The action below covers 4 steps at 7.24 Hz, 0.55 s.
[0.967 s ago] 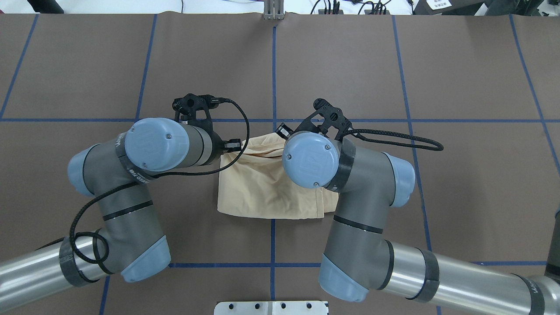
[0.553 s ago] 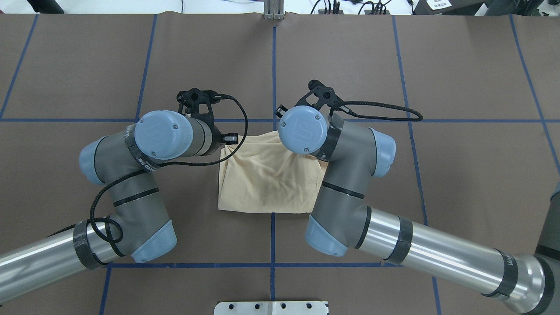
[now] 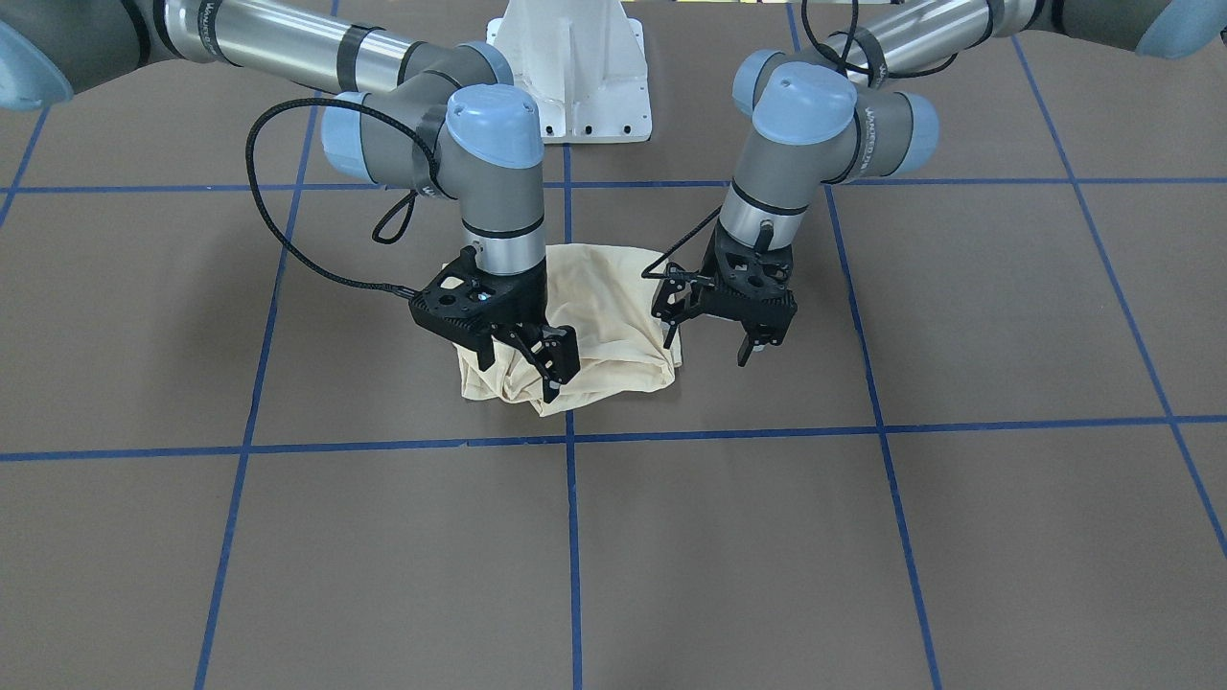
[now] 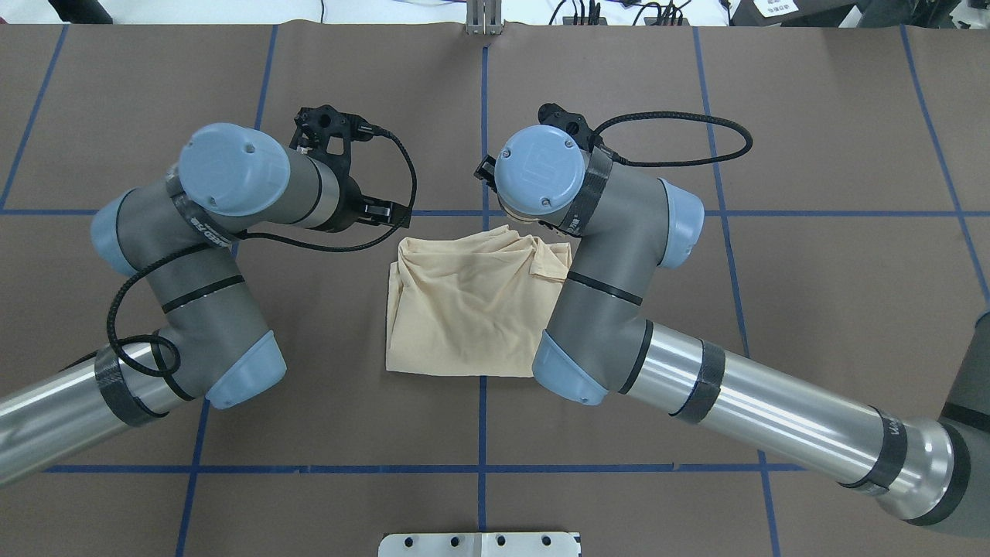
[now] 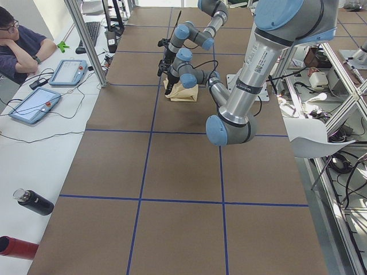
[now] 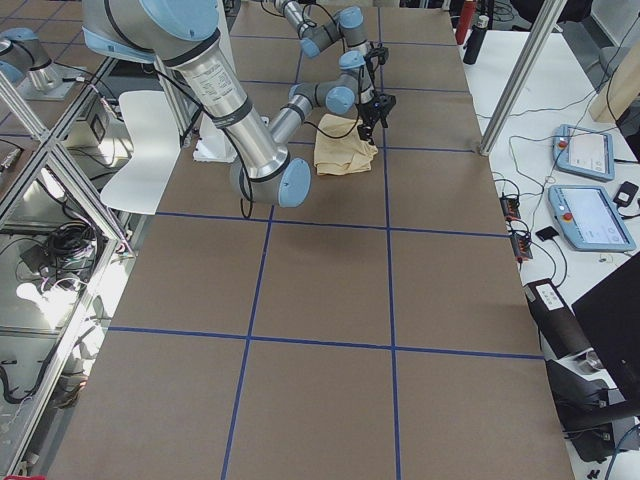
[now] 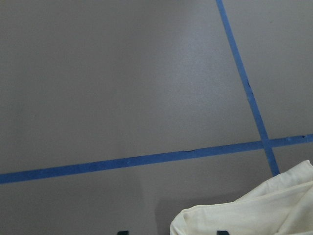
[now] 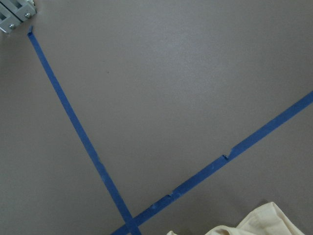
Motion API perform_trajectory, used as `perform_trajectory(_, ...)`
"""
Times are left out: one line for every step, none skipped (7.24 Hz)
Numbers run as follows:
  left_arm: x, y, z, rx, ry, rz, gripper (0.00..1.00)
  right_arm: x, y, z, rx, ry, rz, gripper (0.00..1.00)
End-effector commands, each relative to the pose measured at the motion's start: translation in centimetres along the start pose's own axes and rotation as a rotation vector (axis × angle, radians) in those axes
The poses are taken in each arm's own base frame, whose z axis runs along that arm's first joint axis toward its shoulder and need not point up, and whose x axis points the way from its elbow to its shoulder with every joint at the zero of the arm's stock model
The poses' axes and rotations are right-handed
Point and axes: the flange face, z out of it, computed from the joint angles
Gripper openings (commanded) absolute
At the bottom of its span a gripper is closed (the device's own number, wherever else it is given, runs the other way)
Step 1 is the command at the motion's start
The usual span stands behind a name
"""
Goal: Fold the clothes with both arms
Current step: 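Open both grippers and withdraw them away from the folded shirt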
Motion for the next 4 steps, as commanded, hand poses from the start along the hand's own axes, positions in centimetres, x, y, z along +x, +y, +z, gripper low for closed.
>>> perform_trajectory(-6.0,-1.4,-4.0,-0.01,0.01,0.121,1.0,1.9,-5.9,-1.9,-0.073,0.061,-0.121,1.0)
perform_trajectory(-10.4,-1.6,-6.4,-0.008,-0.02,0.191,1.0,6.0,-10.6,-4.4,-0.097,0.091,-0.223,1.0)
perform_trajectory(-14.8,-2.4,-9.7,-0.017,-0.069,0.266,1.0,12.2,-15.5,-7.0,-0.131,0.103,-0.35,1.0)
perform_trajectory(-20.5,-3.1,-12.4,-0.033,-0.128,0.359,1.0,19.6,-20.6,-8.3,-0.176,0.119,-0.449,1.0)
